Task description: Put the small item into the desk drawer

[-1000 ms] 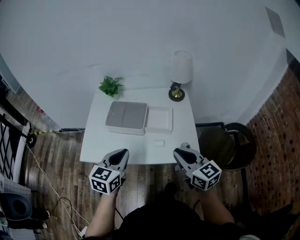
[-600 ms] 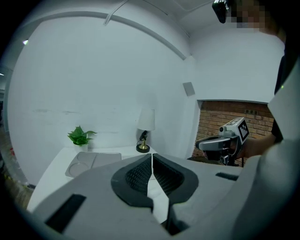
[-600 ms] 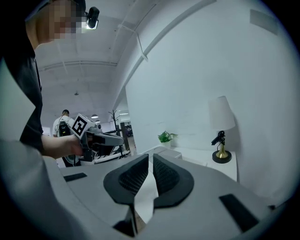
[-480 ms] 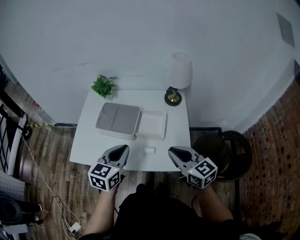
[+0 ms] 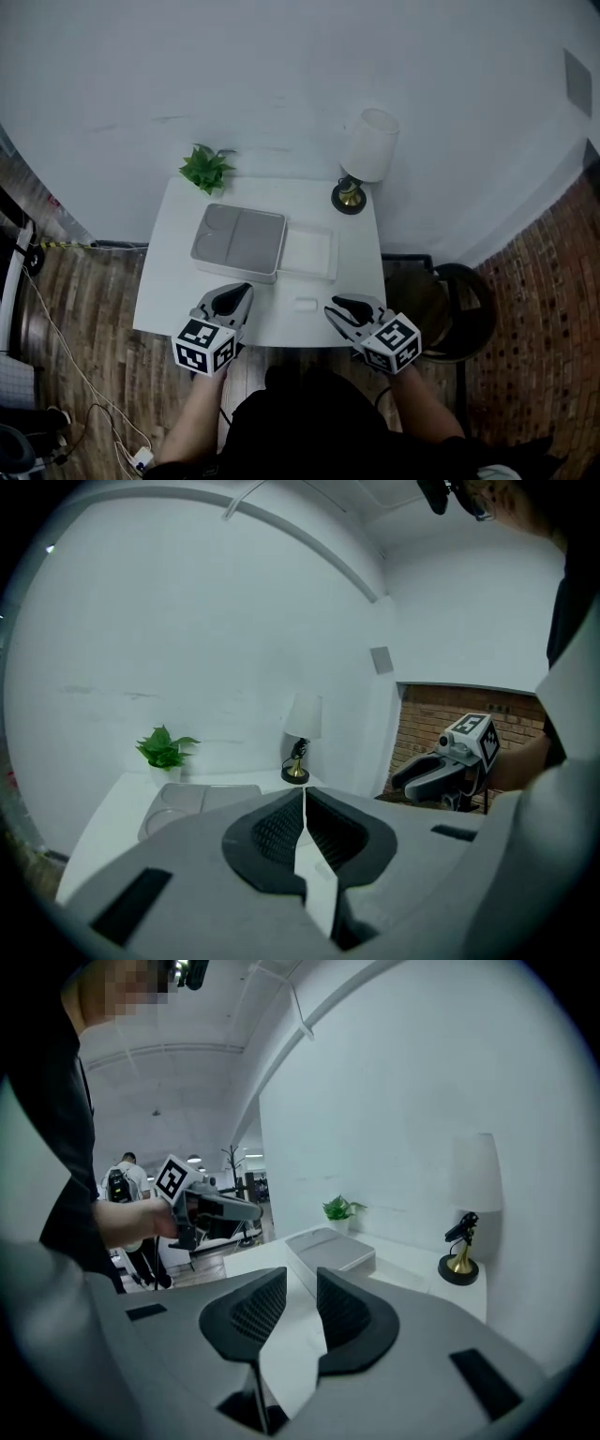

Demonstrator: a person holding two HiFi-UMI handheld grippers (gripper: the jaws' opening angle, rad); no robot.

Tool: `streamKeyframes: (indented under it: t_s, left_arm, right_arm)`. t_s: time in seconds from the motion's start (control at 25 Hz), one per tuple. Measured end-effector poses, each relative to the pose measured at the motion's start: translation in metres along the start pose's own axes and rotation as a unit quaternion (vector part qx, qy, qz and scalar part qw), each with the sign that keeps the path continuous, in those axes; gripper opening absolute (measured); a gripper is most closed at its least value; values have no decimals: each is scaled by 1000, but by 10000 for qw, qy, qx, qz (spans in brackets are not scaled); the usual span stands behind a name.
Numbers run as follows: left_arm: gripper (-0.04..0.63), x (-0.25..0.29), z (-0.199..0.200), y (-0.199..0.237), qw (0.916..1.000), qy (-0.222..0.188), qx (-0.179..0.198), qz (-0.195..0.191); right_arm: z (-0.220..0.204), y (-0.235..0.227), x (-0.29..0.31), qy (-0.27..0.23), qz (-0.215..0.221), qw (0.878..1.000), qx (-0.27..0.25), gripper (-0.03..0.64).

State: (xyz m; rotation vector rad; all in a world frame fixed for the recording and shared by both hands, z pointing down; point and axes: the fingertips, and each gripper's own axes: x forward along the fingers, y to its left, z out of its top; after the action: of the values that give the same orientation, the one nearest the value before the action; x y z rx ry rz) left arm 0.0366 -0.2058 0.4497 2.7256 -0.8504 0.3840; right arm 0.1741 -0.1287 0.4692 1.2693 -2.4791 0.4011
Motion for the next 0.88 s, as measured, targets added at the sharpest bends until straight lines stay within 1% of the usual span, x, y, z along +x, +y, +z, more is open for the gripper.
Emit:
streamKeyframes:
  t_s: [0.12,0.24,0.36,0.48,0.6,0.68,0.8,0.88]
  left_arm:
    - [17,5,-7,14,9999,23,-113,-60]
    - [17,13,-19,13,9995,139,-160,-235]
    - [17,22,-35,15,9988,286,-255,-308]
    - [17,36,-44,25,9986,371,-258,-269]
    - [17,47,-58,28,9974,486,-476,-219]
    - [17,51,-70,25,9961,605,-594,-223]
    - [17,57,-83,20,9945,783,-643,-261]
    - [17,60,-89,16,9937,821,-701,-290]
  right_arm:
    - [-22,3,20,474,28,9988,-147,121]
    - [-40,-1,38,927,93,9951,-323,143]
    - [-56,-5,55,1232,217,9914,-391,153]
    - [-73,-17,75,1511,392,9864,-508,161]
    - [-96,-23,90,1947,592,9751,-879,179]
    - [-108,-24,99,2139,735,9679,-1098,181]
    - [-122,-25,114,2350,947,9593,-1246,184]
    - [-132,-23,122,2543,1119,9511,-1347,190]
